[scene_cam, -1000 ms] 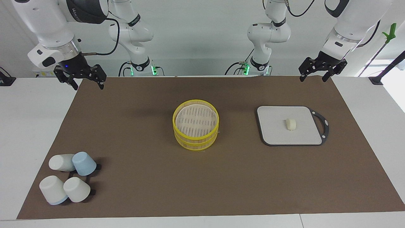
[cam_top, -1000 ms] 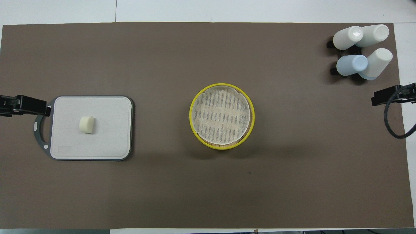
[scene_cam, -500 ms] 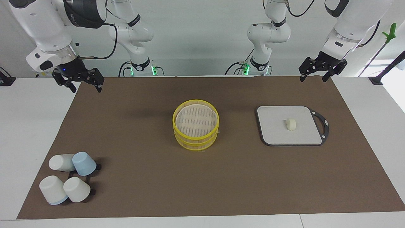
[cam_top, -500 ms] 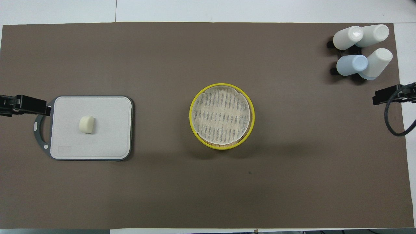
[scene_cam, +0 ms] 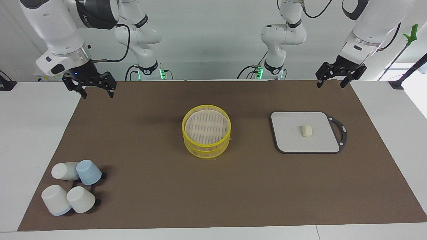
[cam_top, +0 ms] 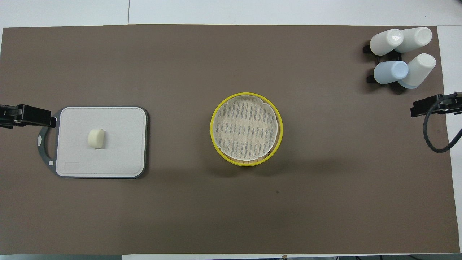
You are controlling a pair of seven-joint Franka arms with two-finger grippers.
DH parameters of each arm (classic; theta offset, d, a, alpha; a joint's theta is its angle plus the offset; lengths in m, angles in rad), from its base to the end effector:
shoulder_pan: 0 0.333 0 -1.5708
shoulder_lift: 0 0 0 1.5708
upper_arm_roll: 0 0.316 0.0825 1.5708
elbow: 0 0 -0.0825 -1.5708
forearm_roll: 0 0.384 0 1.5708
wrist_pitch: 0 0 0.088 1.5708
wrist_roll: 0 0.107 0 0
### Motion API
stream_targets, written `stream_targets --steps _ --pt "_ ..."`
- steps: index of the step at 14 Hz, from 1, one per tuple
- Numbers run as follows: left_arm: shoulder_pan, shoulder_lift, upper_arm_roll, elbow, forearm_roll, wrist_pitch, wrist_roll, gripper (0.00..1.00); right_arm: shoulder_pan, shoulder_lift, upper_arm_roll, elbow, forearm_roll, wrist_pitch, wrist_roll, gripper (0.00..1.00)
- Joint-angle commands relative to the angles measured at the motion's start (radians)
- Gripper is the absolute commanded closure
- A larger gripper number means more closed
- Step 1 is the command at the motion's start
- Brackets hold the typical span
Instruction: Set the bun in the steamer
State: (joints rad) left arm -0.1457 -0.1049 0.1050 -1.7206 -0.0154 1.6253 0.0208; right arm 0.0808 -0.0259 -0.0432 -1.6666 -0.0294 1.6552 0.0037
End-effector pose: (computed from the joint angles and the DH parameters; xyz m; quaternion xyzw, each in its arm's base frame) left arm 0.5251 -0.0202 0.6146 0.9994 -0.0306 0.0044 0.0132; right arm 0.5524 0.0176 0.6008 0.9997 0.0181 0.0075 0.0139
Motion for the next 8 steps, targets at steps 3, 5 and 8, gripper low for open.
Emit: stream_targets --steps 3,5,8 --pt "0.009 -0.085 -0.001 -0.252 0.043 0.192 -0.007 0.0 0.229 0.066 0.006 -0.012 0.009 0.106 0.334 0.0" --pt "0.026 -0.085 -0.001 -0.342 0.043 0.293 -0.005 0.0 0.348 0.139 0.006 0.043 0.02 0.124 0.526 0.0" --pt "0.032 -0.047 -0.001 -0.43 0.043 0.402 0.039 0.0 0.48 0.23 0.006 0.091 0.031 0.185 0.698 0.0"
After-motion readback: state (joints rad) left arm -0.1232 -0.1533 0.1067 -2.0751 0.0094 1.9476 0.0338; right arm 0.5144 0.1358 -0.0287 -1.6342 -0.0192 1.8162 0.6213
